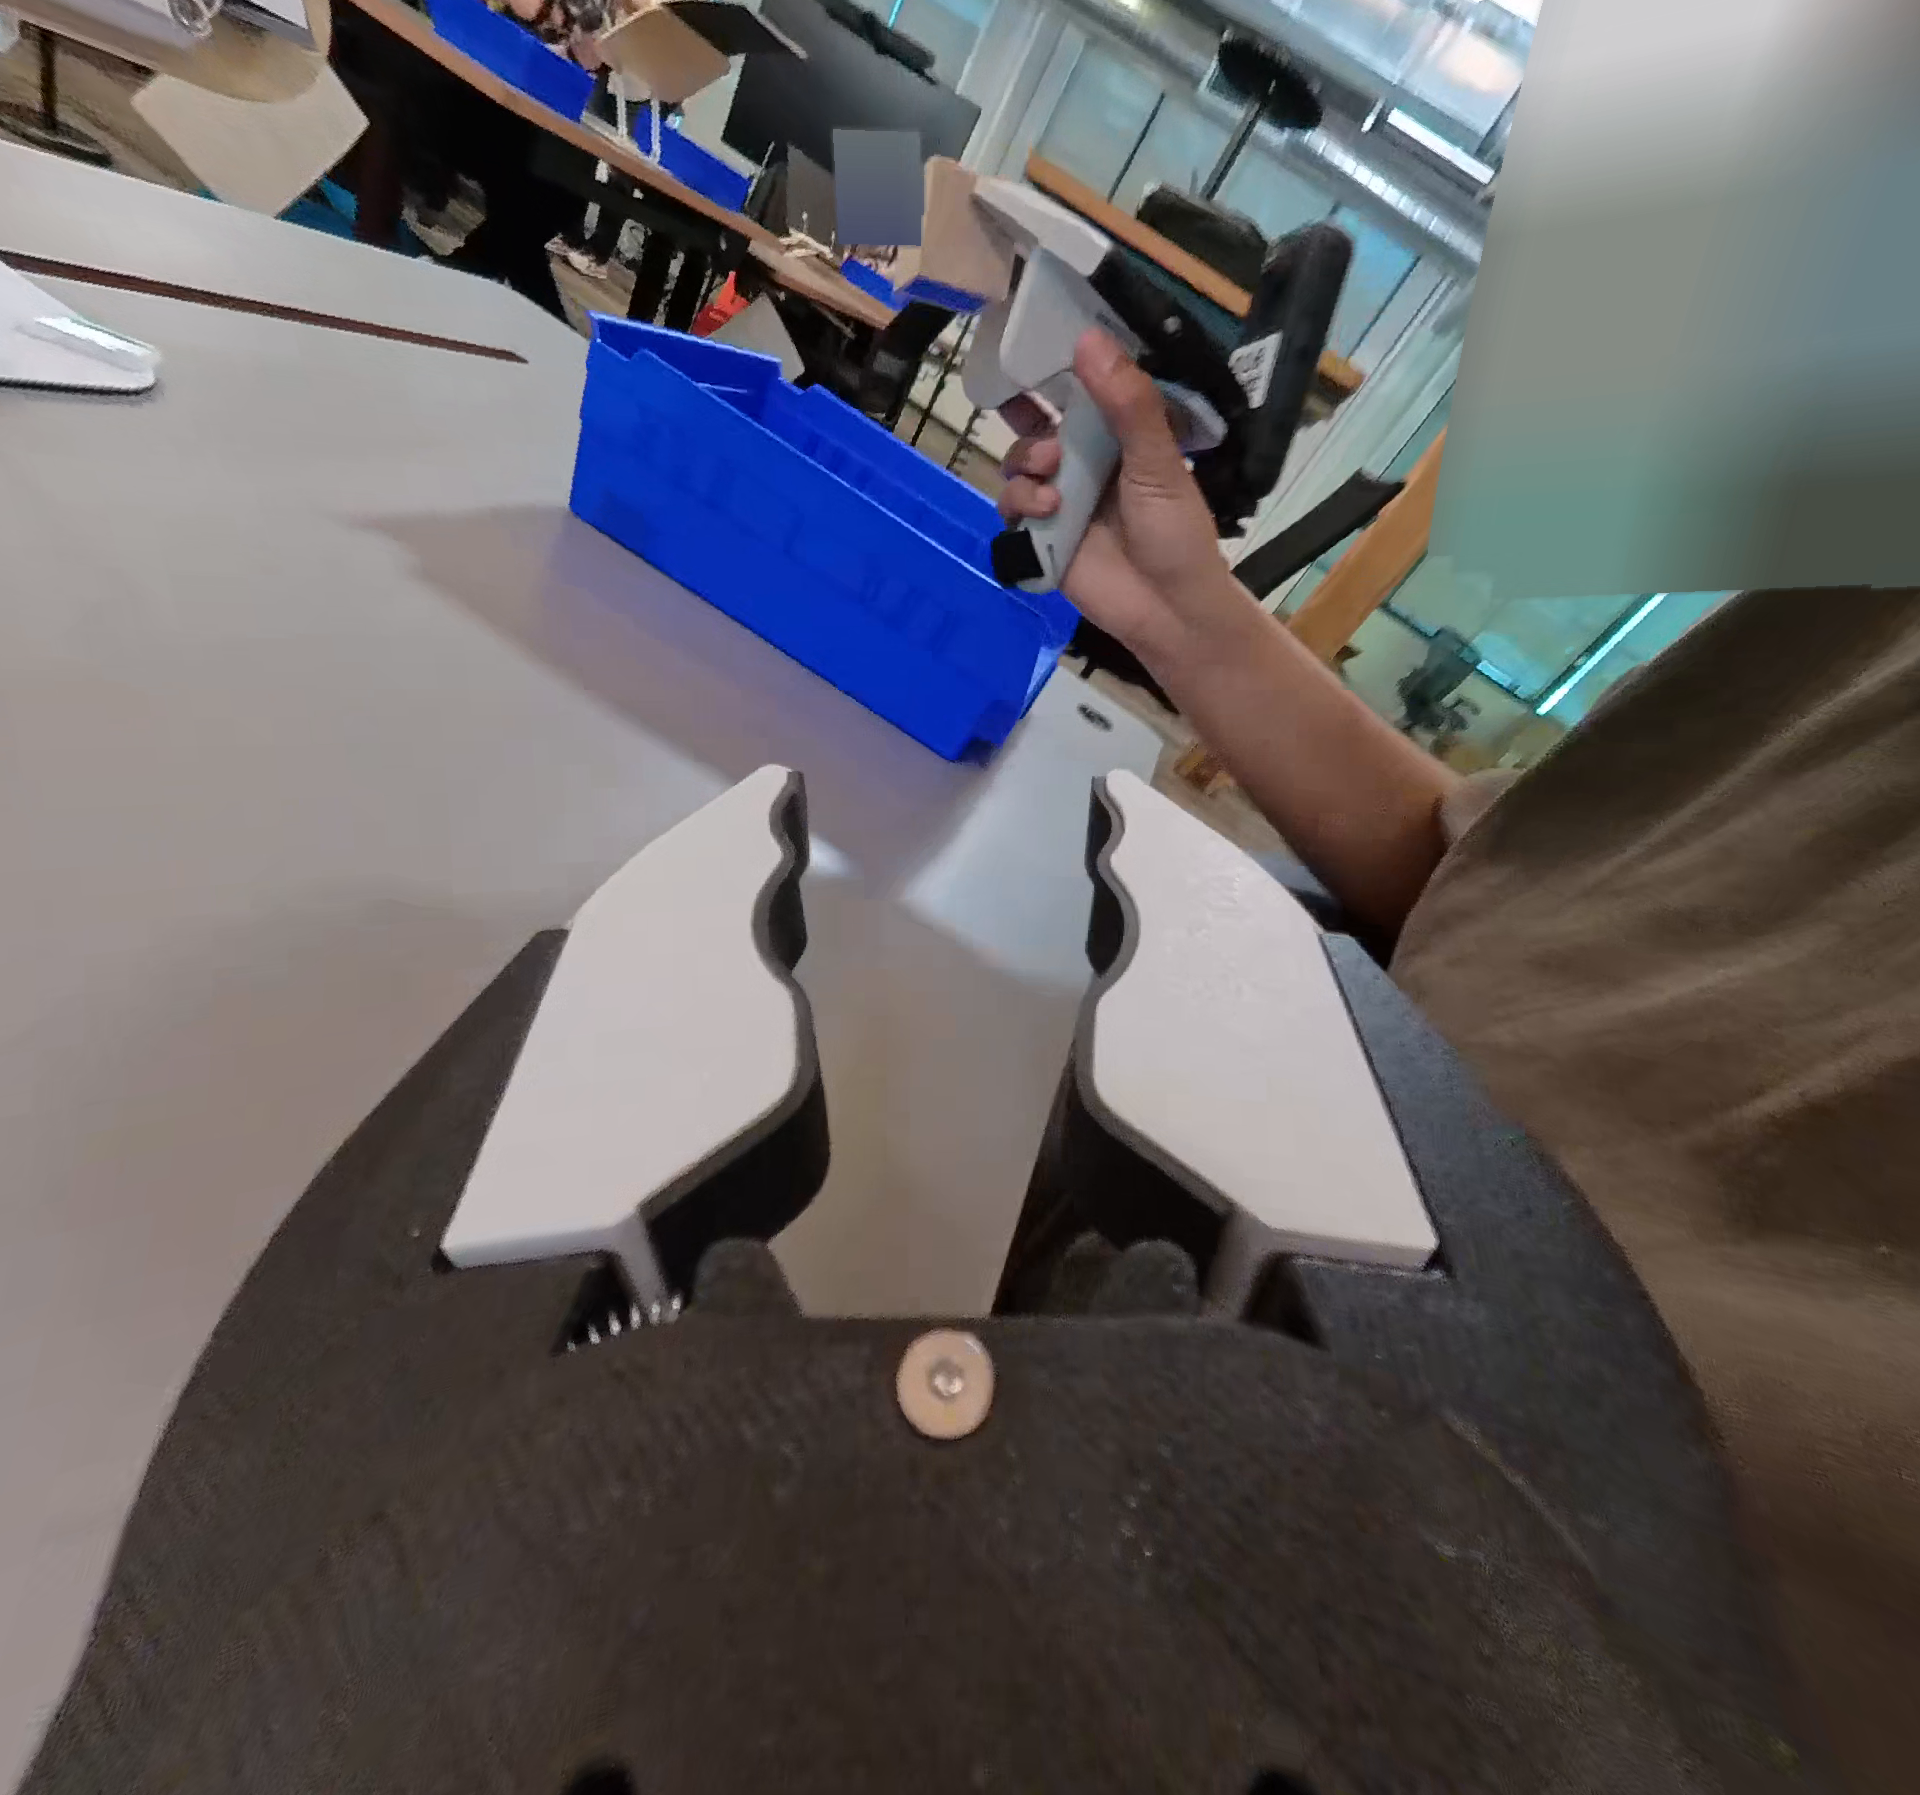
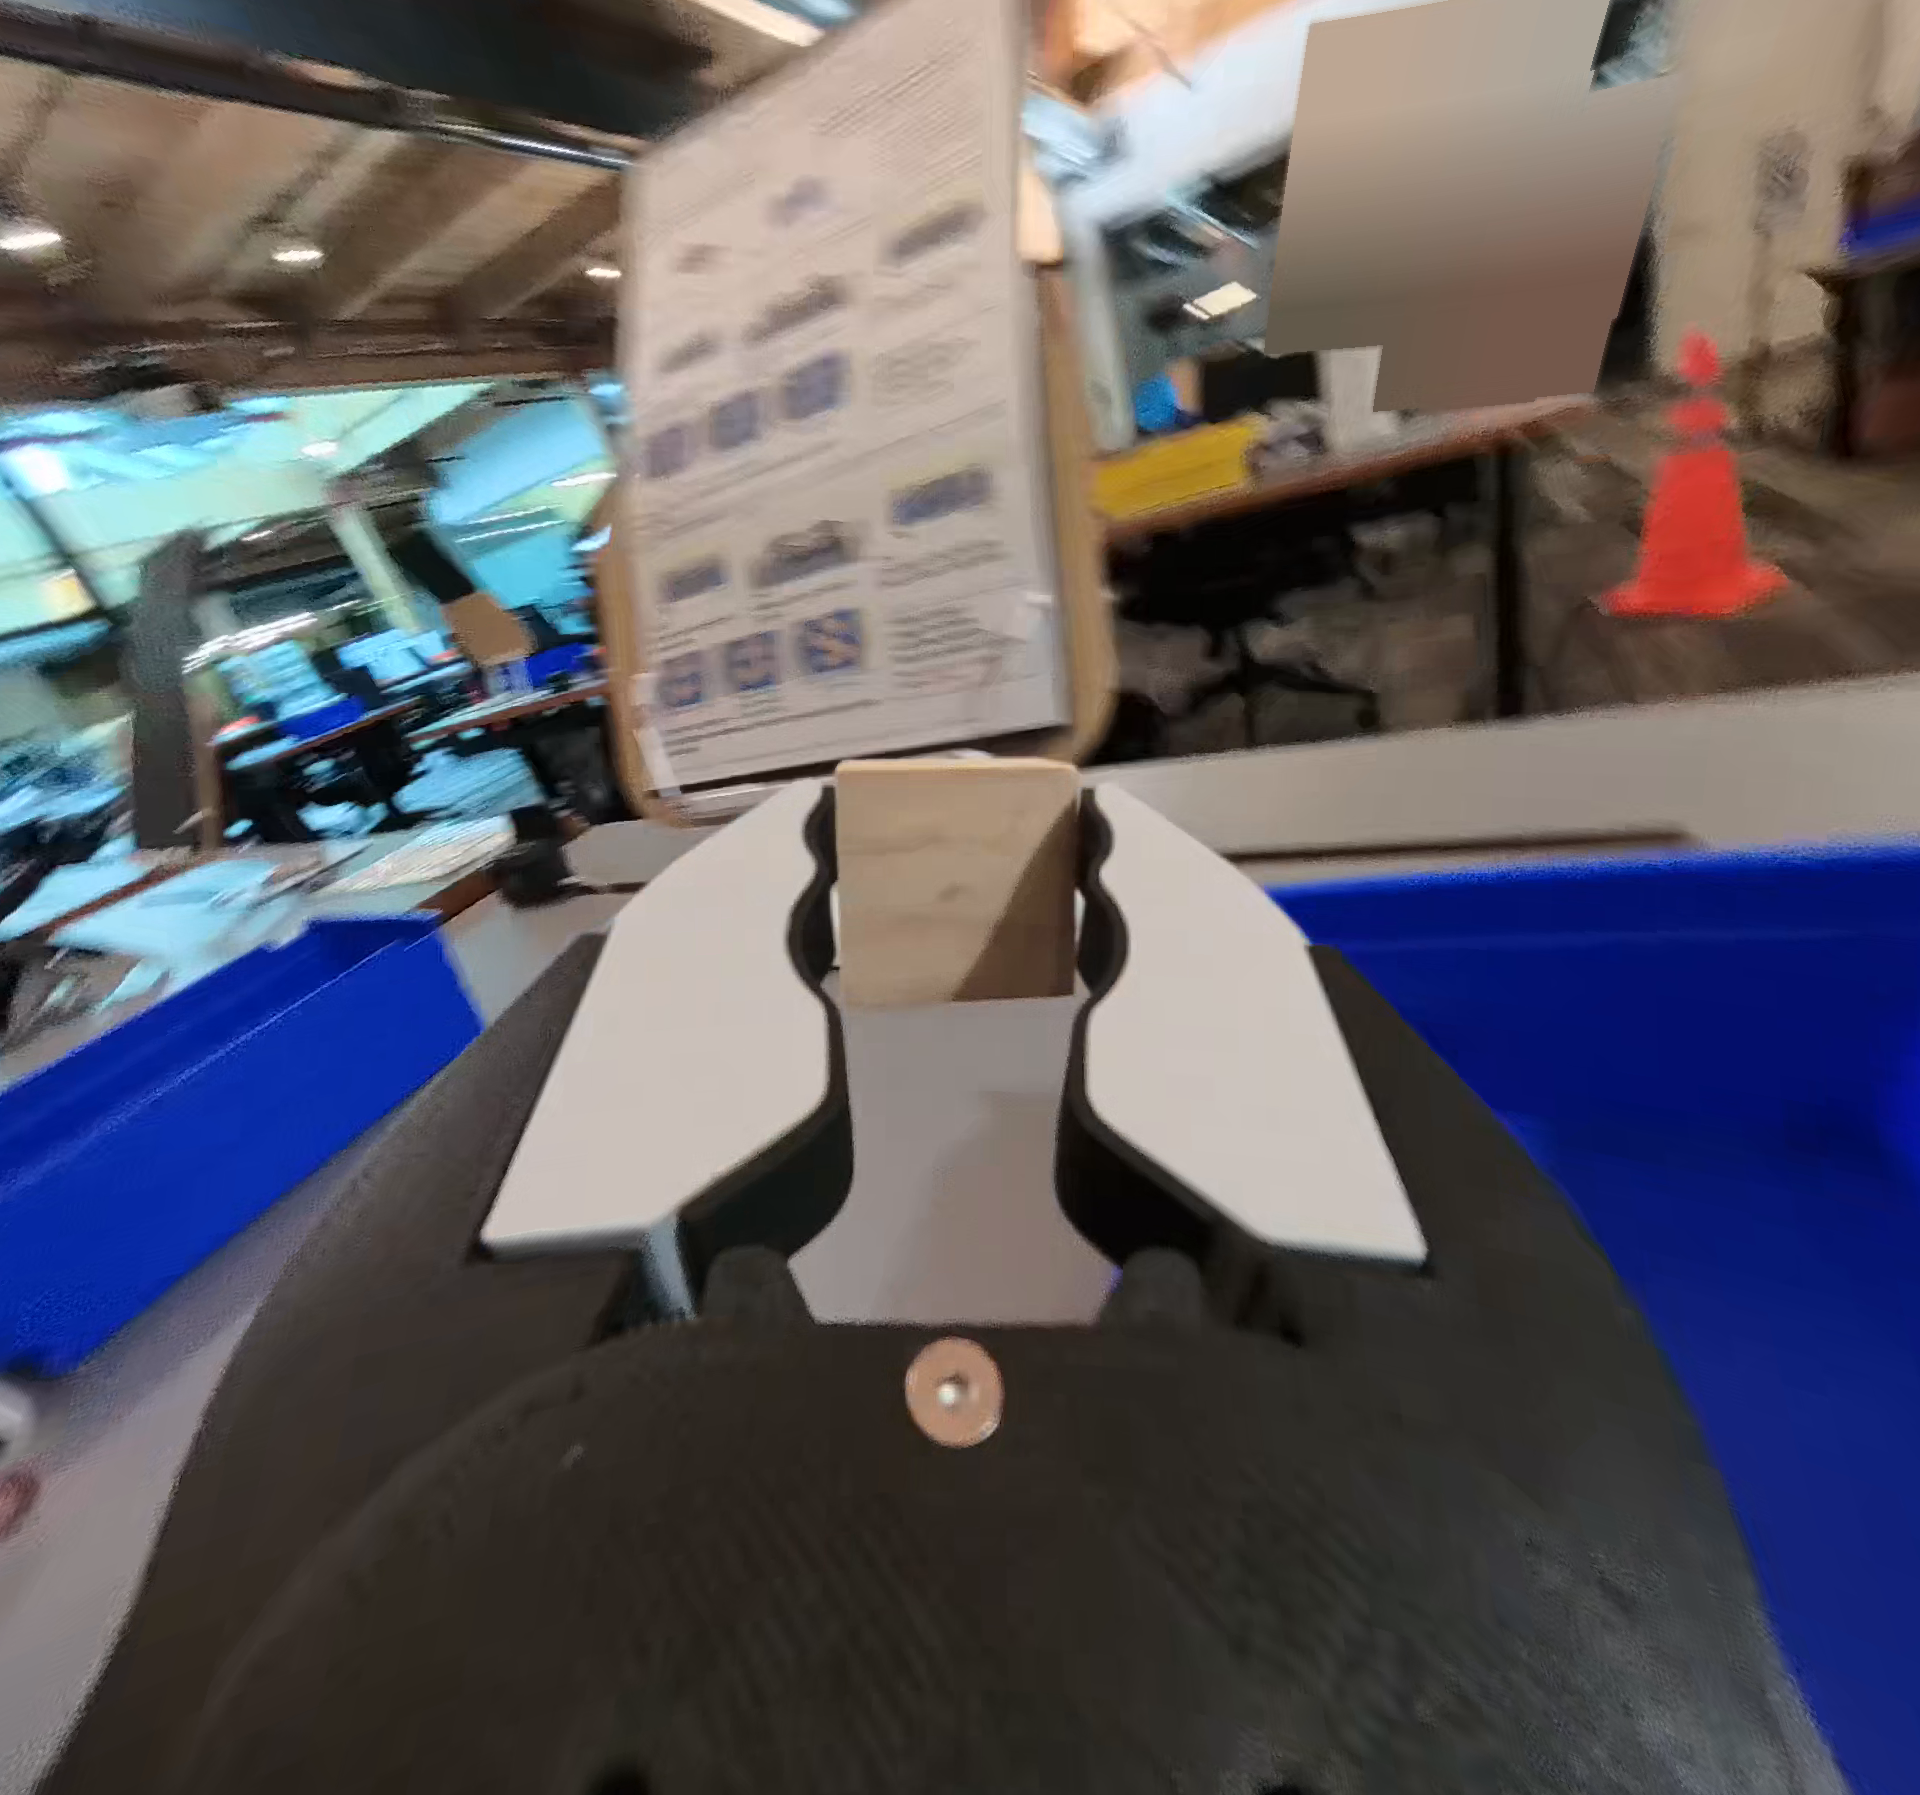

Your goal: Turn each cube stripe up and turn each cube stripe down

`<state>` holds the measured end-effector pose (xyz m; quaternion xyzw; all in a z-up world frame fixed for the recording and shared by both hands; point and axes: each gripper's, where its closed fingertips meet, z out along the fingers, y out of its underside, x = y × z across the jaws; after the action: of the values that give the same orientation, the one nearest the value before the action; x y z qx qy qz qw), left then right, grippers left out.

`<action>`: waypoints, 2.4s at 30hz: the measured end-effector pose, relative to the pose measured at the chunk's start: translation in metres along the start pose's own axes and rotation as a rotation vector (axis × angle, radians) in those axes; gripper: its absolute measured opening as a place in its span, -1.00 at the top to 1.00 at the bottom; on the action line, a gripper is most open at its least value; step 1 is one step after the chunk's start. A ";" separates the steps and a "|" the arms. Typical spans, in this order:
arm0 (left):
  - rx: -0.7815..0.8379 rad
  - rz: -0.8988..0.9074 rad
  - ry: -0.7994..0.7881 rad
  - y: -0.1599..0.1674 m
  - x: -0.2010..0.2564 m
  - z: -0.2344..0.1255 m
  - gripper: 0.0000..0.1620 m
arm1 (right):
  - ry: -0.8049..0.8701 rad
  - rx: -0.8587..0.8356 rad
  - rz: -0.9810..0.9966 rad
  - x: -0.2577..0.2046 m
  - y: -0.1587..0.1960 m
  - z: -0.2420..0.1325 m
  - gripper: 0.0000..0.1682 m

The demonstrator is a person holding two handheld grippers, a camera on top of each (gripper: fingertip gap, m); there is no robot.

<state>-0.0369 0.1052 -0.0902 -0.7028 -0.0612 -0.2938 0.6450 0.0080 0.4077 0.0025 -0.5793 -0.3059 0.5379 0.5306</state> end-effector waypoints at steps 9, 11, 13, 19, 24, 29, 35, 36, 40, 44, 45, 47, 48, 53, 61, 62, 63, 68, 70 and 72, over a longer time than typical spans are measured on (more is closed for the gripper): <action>0.060 -0.087 -0.001 -0.010 -0.011 -0.008 0.37 | 0.203 -0.291 -0.064 0.105 0.039 0.009 0.47; 0.050 -0.093 0.003 -0.009 -0.011 -0.007 0.37 | 0.227 -0.392 -0.159 0.121 0.064 0.008 0.47; 0.037 -0.098 0.006 -0.007 -0.012 -0.005 0.37 | 0.212 -0.503 -0.188 0.128 0.091 0.005 0.47; 0.013 -0.091 -0.002 -0.003 -0.014 -0.002 0.37 | 0.175 -0.704 -0.189 0.131 0.143 -0.003 0.46; 0.018 -0.101 -0.010 -0.004 -0.018 -0.003 0.37 | 0.167 -0.776 -0.277 0.132 0.159 -0.006 0.46; 0.010 -0.118 -0.014 -0.002 -0.021 -0.004 0.37 | 0.193 -0.909 -0.296 0.133 0.160 -0.019 0.45; 0.001 -0.116 -0.014 0.000 -0.021 -0.003 0.37 | 0.214 -1.058 -0.305 0.134 0.168 -0.034 0.33; -0.001 -0.114 -0.016 0.000 -0.021 -0.003 0.37 | 0.213 -1.064 -0.306 0.134 0.168 -0.034 0.34; -0.004 -0.107 -0.023 0.001 -0.022 -0.003 0.36 | 0.220 -1.065 -0.329 0.134 0.166 -0.034 0.49; -0.004 -0.114 -0.023 0.001 -0.023 -0.003 0.36 | 0.233 -0.990 -0.350 0.134 0.152 -0.028 0.39; -0.005 -0.114 -0.023 0.001 -0.023 -0.003 0.36 | 0.229 -0.954 -0.339 0.132 0.147 -0.024 0.37; -0.006 -0.114 -0.023 0.001 -0.023 -0.002 0.36 | 0.212 -0.879 -0.300 0.126 0.139 -0.012 0.37; -0.007 -0.116 -0.021 0.001 -0.023 -0.002 0.36 | 0.206 -0.858 -0.287 0.124 0.137 -0.008 0.38; -0.015 -0.114 -0.015 0.003 -0.021 -0.001 0.36 | 0.312 -0.891 -0.390 0.144 0.138 -0.013 0.59; -0.012 -0.118 -0.019 0.002 -0.022 -0.002 0.36 | 0.311 -1.008 -0.366 0.143 0.142 -0.032 0.55; -0.012 -0.116 -0.020 0.002 -0.022 -0.002 0.36 | 0.313 -1.037 -0.368 0.143 0.143 -0.036 0.54; -0.014 -0.114 -0.022 0.003 -0.022 -0.002 0.36 | 0.316 -1.070 -0.375 0.143 0.143 -0.041 0.53; -0.023 -0.117 -0.024 0.004 -0.023 -0.001 0.36 | 0.325 -1.229 -0.443 0.141 0.146 -0.062 0.40; -0.026 -0.118 -0.024 0.005 -0.023 -0.001 0.36 | 0.343 -1.243 -0.485 0.142 0.142 -0.065 0.39; -0.026 -0.118 -0.026 0.005 -0.024 -0.001 0.36 | 0.346 -1.239 -0.508 0.142 0.139 -0.065 0.39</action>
<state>-0.0542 0.1106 -0.1061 -0.7100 -0.1071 -0.3229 0.6166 0.0725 0.4864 -0.1804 -0.7635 -0.5939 0.0228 0.2525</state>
